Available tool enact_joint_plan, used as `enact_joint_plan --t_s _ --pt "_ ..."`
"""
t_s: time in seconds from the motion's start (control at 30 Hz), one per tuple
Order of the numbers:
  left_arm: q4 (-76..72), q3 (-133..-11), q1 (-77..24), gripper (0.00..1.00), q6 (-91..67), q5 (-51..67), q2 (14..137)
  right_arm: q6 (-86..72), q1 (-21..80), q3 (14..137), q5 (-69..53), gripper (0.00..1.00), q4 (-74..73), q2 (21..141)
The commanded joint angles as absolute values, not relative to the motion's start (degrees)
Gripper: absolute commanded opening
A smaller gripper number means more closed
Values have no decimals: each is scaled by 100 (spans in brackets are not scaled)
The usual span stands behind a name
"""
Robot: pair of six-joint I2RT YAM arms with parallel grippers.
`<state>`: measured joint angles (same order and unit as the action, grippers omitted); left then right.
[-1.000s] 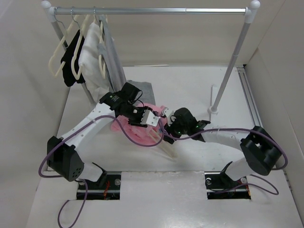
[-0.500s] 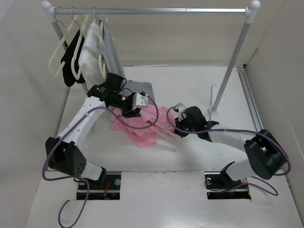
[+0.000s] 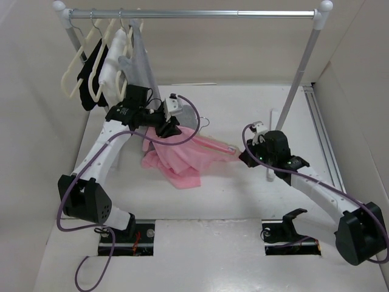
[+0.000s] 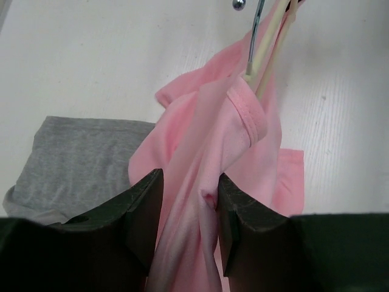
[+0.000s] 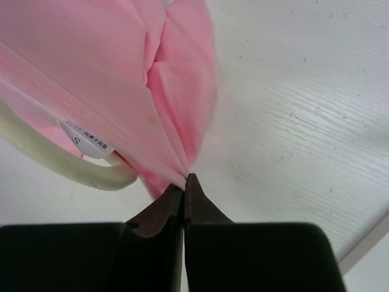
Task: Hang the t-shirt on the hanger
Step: Place tshirt on hanger
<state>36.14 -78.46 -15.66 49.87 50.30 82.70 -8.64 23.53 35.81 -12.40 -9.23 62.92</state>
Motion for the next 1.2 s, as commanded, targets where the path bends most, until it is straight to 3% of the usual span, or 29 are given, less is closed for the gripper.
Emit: enact_joint_plan --t_s 0.0,0.1,0.47,0.8,1.17 --pt "3084 -8094 -1230 0 4562 5044 7893 -730 2057 3507 -844 0 -2056 6240" --pt "3190 -8147 -1230 0 4614 5186 7945 -677 1943 3454 -844 0 -2057 6293" --pt "3382 -7849 -1572 0 5817 3674 7832 -97 1784 4033 -597 0 -2663 5845" --pt "3437 -7585 -2285 0 6064 3507 7884 1299 3023 5431 -791 0 -3101 6081" --pt "3156 -7928 -2338 0 5169 4587 7884 1143 3023 5889 -2135 0 -2348 6635"
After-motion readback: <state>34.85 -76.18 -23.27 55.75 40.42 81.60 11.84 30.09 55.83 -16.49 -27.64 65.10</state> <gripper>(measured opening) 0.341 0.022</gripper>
